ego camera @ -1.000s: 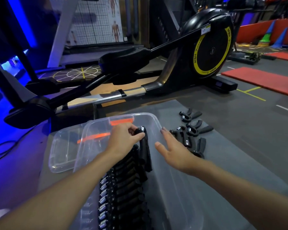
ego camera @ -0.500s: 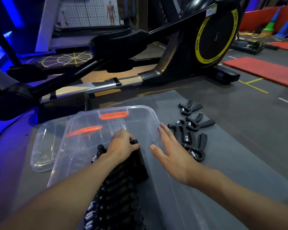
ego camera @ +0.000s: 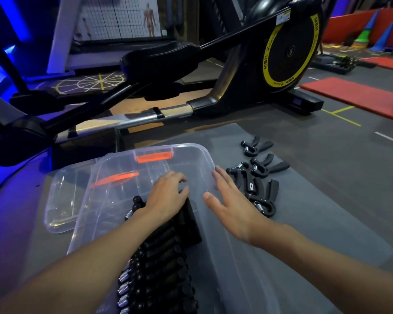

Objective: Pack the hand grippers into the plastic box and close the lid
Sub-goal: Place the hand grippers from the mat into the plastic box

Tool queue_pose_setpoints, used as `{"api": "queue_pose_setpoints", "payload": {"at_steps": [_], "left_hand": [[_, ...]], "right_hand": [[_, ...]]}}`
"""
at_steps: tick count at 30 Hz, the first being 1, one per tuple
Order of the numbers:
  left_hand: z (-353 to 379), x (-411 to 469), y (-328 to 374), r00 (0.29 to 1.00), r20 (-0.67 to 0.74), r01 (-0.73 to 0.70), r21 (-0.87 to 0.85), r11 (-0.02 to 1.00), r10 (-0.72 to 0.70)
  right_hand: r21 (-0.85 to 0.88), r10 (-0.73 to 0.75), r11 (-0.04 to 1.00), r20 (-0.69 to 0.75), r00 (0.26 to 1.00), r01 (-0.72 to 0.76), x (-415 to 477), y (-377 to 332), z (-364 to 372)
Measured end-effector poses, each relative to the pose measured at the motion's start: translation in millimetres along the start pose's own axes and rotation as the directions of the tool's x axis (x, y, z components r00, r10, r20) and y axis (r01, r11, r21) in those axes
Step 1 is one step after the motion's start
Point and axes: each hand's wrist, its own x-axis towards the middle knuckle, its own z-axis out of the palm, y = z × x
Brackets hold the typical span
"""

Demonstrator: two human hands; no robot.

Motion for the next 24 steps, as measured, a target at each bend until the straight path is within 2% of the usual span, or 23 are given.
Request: {"api": "queue_pose_setpoints", "payload": {"at_steps": [2,4,7,10,15,22,24], "left_hand": [[-9.5,-3.6,23.9,0.993,-0.071,-0.103,-0.089,0.991,0.096],[-18.1,-9.6,51.8,0.978,-0.106,-0.193,-0.152,0.969,0.178],[-25.8,-22.6,83.5,0.964,0.008,-0.261,-0.13,0.956,0.265],[-24.1,-30.0,90.7,0.95,0.162,-0.27,-0.007,0.963,0.267],[-20.3,-31.8,87.7,0.949,0.198,-0.256,0.03,0.966,0.245],[-14.2,-31.0,83.9,0.948,0.229,-0.223,-0.023,0.975,0.222],[-13.4,-31.0,84.3,0.948,0.229,-0.218,-0.035,0.975,0.22]], "right_hand": [[0.123,0.008,0.992,-0.083,0.997,0.002,1.2,-0.1,1.1],[0.238,0.078,0.971,-0.26,0.963,-0.015,5.0,8.5,-2.6],[0.238,0.246,0.959,-0.433,0.867,-0.153,13.3,50.8,-13.0],[0.155,0.373,0.928,-0.417,0.829,-0.34,14.8,107.4,-13.4],[0.033,0.52,0.836,-0.366,0.772,-0.548,20.6,165.8,-12.2],[-0.112,0.577,0.763,-0.326,0.749,-0.637,42.6,192.2,-9.6],[-0.098,0.57,0.772,-0.33,0.752,-0.628,46.1,199.7,-10.1]]}}
